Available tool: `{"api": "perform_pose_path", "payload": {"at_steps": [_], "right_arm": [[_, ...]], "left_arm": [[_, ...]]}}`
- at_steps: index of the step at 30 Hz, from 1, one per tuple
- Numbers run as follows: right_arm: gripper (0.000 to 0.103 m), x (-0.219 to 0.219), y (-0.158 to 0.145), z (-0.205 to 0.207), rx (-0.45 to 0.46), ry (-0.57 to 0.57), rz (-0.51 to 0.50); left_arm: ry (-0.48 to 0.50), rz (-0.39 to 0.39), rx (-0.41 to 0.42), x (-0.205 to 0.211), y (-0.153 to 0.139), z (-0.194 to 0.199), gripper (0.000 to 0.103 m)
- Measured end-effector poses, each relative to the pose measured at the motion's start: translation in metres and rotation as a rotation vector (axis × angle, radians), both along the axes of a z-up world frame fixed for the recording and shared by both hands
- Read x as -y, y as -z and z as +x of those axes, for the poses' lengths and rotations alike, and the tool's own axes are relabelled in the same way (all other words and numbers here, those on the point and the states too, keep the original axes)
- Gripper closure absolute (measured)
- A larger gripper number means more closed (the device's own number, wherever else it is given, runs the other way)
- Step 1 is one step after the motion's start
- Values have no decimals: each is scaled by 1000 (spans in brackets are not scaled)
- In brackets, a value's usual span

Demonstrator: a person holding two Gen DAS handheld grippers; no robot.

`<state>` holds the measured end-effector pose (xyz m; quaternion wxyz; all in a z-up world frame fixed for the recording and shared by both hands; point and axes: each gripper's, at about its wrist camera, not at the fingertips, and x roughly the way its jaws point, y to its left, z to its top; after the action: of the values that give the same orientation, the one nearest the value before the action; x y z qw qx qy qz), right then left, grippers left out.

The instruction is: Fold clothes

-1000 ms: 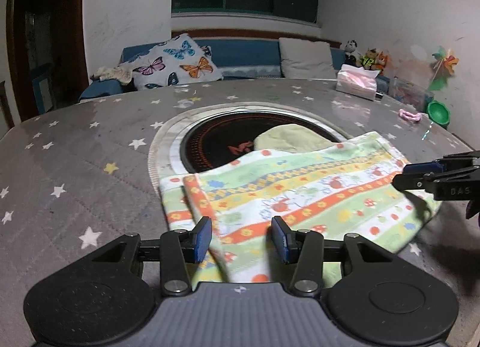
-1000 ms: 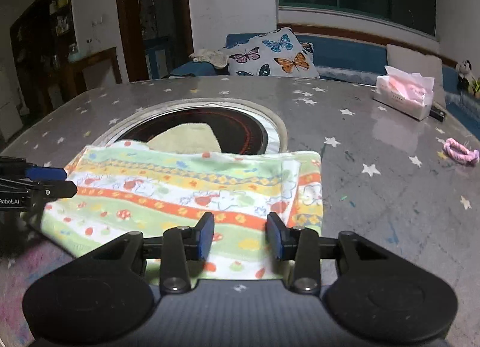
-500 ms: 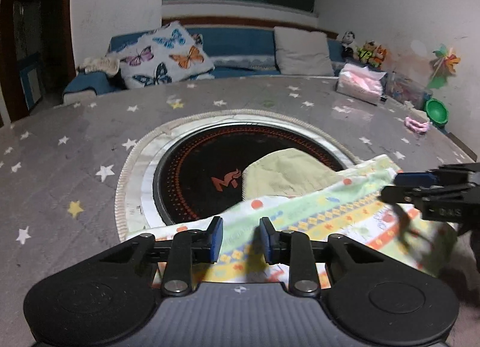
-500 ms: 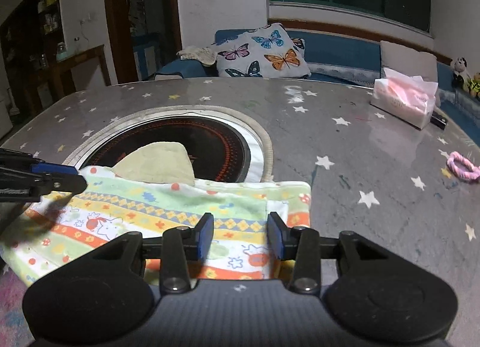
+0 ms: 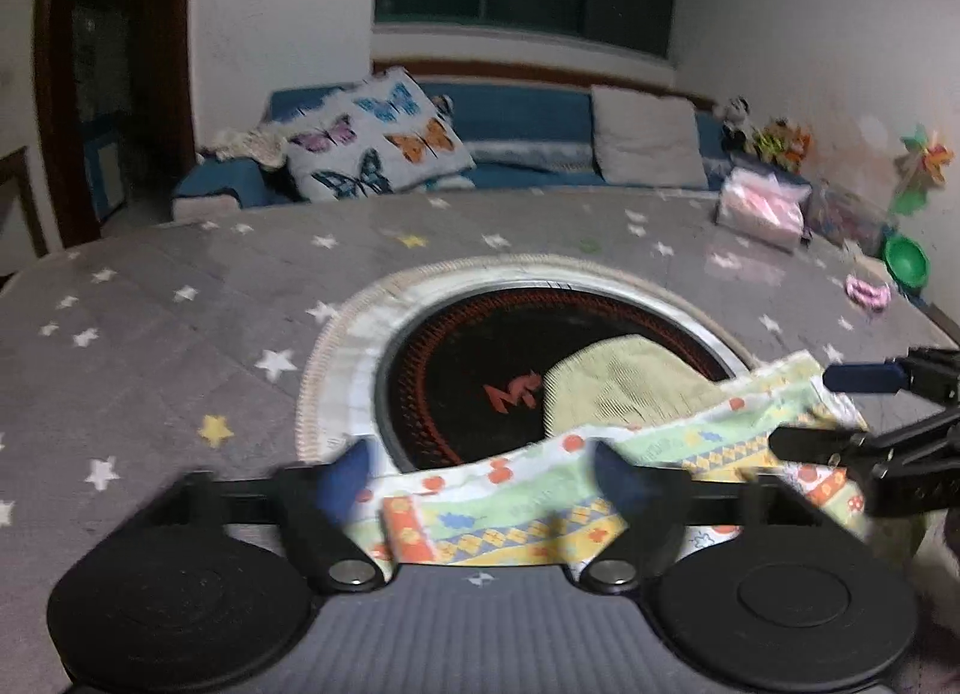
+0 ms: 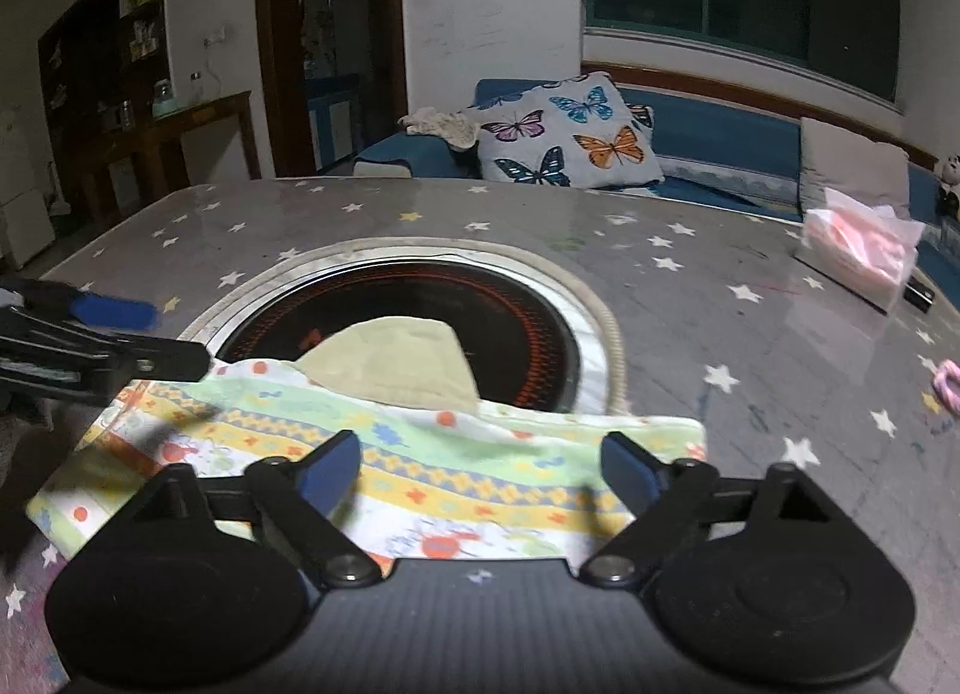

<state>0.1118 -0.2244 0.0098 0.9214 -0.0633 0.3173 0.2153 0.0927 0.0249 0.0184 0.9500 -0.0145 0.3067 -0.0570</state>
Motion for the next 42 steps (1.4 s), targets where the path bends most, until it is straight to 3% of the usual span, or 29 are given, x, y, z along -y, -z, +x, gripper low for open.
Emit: {"api": "perform_pose_path", "payload": {"at_steps": [2, 7, 23, 27, 34, 42], "right_arm": [[0, -8, 0, -2, 13, -6, -11], [0, -29, -2, -9, 45, -34, -41], [0, -97, 21, -79, 135, -198, -156], [0, -103, 11, -89, 178, -206, -166], [0, -127, 23, -100, 182, -237, -192], [0, -138, 17, -112, 180, -286, -199]], "left_arm": [[-9, -5, 28, -6, -4, -7, 0], [-61, -30, 45, -25, -8, -15, 0], [-200, -113, -77, -68, 7, -37, 0], [-221, -116, -88, -72, 7, -41, 0], [-236, -123, -97, -75, 5, -44, 0], [-235, -135, -115, -77, 5, -46, 0]]}}
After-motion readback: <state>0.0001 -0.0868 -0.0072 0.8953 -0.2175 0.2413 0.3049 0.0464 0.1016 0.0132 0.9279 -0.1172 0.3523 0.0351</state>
